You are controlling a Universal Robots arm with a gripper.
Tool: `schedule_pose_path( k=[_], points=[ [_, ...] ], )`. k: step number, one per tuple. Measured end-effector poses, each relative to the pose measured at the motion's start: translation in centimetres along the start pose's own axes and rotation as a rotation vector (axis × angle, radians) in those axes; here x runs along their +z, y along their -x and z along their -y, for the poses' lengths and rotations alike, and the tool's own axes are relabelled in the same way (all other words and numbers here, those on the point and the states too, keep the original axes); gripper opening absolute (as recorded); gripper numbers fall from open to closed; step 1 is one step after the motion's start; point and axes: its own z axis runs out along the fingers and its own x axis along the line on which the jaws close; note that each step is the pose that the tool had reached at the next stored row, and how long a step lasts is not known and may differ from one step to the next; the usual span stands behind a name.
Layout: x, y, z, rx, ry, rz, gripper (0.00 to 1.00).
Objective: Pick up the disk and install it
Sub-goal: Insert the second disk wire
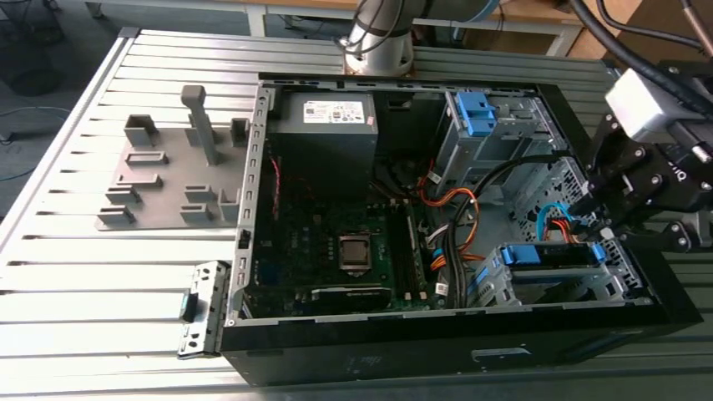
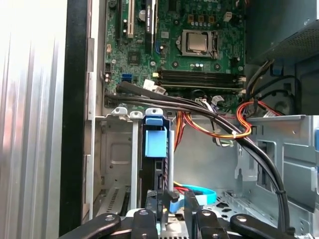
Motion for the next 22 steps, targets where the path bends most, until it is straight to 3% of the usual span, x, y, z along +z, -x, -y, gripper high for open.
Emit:
schedule_pose_path(
  k=[9, 11, 13, 22],
  points=[
    [0.17, -0.01, -0.03, 0.000, 0.0000, -0.0001, 0.34],
    [0.18, -0.01, -0.03, 0.000, 0.0000, -0.0001, 0.22],
    [0.19, -0.01, -0.03, 0.000, 0.0000, -0.0001, 0.16],
    [0.21, -0.31, -0.21, 0.000, 0.0000, -0.0005, 0.16]
  ],
)
